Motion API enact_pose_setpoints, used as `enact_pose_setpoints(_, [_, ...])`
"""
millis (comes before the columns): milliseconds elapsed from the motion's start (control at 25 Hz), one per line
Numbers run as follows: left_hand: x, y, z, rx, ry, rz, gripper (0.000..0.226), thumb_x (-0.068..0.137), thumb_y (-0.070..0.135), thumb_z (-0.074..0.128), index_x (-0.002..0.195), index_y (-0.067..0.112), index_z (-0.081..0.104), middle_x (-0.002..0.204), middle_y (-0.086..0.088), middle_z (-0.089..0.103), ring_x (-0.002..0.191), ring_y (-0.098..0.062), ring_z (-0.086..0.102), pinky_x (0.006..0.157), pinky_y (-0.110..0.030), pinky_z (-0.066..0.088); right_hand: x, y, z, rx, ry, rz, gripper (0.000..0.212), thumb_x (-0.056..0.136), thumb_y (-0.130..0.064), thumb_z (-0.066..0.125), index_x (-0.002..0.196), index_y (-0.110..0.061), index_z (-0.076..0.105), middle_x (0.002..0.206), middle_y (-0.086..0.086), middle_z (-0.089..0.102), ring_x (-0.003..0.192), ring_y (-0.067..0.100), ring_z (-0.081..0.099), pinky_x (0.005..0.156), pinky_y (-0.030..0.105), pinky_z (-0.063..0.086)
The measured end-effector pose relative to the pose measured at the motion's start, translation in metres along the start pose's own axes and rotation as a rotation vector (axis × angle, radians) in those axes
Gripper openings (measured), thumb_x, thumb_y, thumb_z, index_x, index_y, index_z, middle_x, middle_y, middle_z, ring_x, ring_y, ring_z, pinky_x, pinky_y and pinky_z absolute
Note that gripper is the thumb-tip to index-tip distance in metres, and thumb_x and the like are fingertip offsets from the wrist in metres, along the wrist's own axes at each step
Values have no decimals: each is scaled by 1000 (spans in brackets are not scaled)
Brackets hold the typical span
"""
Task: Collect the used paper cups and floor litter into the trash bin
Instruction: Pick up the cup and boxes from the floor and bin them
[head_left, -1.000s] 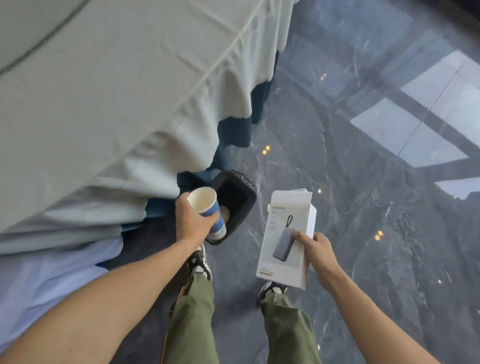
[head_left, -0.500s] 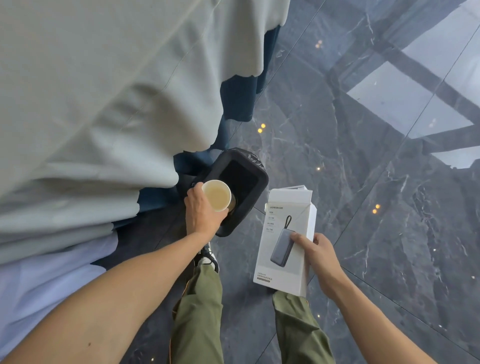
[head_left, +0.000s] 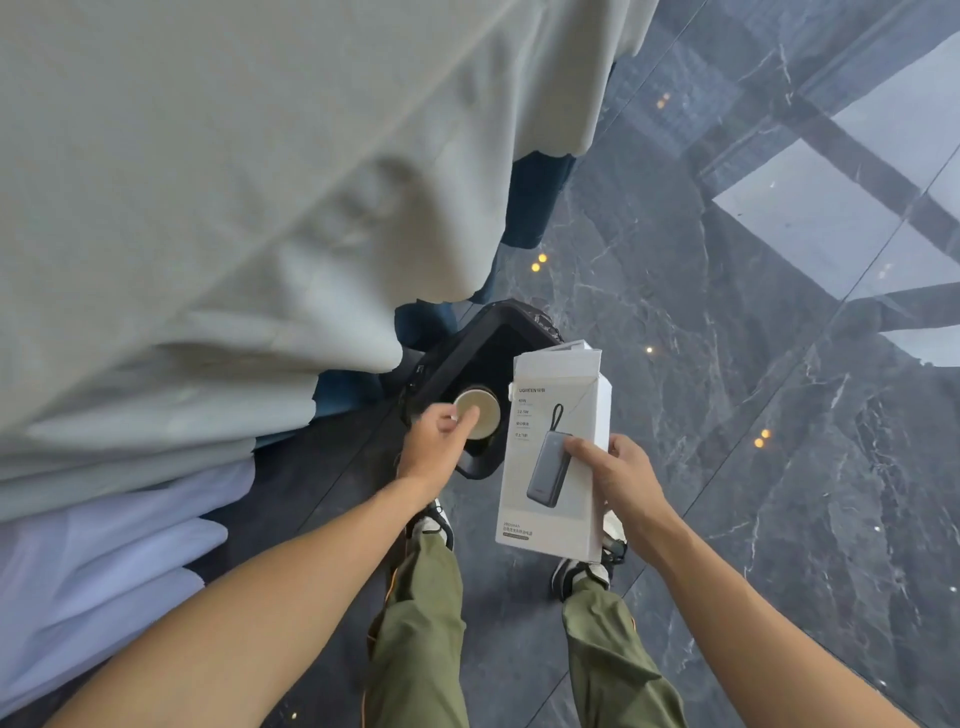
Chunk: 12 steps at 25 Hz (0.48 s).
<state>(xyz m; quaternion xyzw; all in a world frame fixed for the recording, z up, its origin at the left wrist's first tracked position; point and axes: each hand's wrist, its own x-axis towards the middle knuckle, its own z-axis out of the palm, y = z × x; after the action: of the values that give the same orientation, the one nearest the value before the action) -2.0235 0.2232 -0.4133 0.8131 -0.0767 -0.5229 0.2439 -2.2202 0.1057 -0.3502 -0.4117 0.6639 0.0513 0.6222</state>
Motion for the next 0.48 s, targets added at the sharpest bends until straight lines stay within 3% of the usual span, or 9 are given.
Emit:
enact_pose_setpoints(120, [-17,6,-12,-254,-298,-171,58,92,65,58,124,18,68,104,-5,75,88,-20,73,89,-46,61,-7,-13,11,32,-74,59,23,95,-31,66,102,-8,68,94,10,77,73,21,71,52,24,49])
enact_pose_setpoints(240, [-33,5,-14,-323,-436,-240,49,96,56,57,115,14,73,81,-1,74,64,-11,71,62,-28,57,-7,-12,23,50,-97,146,39,92,-39,66,110,-5,74,100,14,81,91,32,77,75,38,58])
enact_pose_setpoints(320, [-36,-3,-18,-327,-397,-261,47,96,52,62,115,11,73,82,-1,77,67,-10,72,64,-25,54,-3,-14,30,54,-110,188,40,92,-41,65,112,-7,73,101,14,81,96,36,77,80,42,60])
enact_pose_setpoints(400, [-31,-8,-23,-336,-396,-284,50,92,59,63,114,15,77,90,-3,81,80,-17,73,77,-32,52,0,-22,38,36,-132,189,37,95,-40,63,113,-8,72,101,14,81,92,34,78,73,38,61])
enact_pose_setpoints(480, [-23,-10,-27,-343,-401,-295,50,92,61,62,115,20,78,98,-5,81,87,-21,72,78,-35,49,7,-29,45,14,-94,170,35,95,-37,62,112,-8,72,98,13,80,85,30,78,67,35,59])
